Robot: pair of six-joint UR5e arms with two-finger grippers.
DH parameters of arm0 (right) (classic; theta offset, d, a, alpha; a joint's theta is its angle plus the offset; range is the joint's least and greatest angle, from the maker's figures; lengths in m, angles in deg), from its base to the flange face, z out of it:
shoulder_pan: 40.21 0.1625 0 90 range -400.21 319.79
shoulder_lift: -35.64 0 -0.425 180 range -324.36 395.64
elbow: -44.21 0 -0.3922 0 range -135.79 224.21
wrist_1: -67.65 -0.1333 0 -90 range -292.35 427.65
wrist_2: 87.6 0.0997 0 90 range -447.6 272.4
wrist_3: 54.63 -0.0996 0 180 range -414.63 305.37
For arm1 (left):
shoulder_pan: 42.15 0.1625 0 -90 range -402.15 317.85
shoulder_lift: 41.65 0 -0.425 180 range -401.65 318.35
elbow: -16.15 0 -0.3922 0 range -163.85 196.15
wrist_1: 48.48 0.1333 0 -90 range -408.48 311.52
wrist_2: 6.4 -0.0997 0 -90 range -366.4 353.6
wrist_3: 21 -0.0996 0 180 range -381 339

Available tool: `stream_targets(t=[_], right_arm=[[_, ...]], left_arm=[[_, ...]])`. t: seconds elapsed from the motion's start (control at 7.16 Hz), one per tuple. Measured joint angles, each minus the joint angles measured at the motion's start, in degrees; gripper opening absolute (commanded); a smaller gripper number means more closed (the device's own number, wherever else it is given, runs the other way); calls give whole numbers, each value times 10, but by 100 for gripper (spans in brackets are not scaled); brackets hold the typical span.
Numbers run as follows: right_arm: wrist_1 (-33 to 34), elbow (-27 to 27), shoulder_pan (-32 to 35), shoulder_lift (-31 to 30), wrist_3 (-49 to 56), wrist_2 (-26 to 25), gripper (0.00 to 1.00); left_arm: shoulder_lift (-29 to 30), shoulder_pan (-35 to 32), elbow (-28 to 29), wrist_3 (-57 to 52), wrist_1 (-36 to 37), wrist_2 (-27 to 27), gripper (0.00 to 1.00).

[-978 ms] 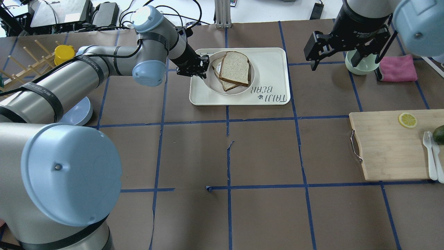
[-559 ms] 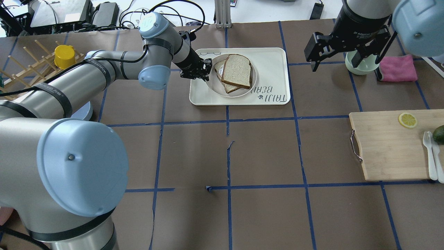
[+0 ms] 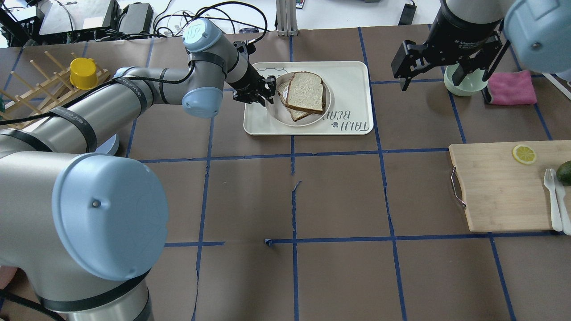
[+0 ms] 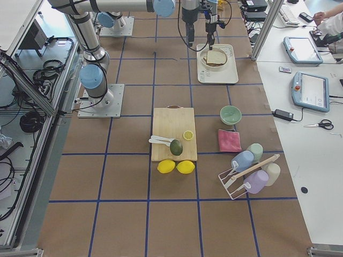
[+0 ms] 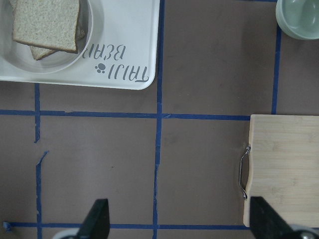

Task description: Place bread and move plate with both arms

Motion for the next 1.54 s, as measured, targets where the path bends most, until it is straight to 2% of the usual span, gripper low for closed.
stream_targets(t=[0.28, 0.84, 1.26, 1.54], right_arm=[[0, 0, 0, 0, 0, 0, 100], [-24, 1, 4, -13, -4, 8, 100], [-69, 2, 8, -25, -22, 10, 100], [-72, 2, 8, -25, -25, 8, 100]], left_arm=[[-58, -2, -2, 0, -76, -9, 100], [-220, -1, 6, 0, -329, -85, 100], [-311, -2, -9, -5, -433, -128, 100], [-364, -1, -61, -49, -453, -174, 100]])
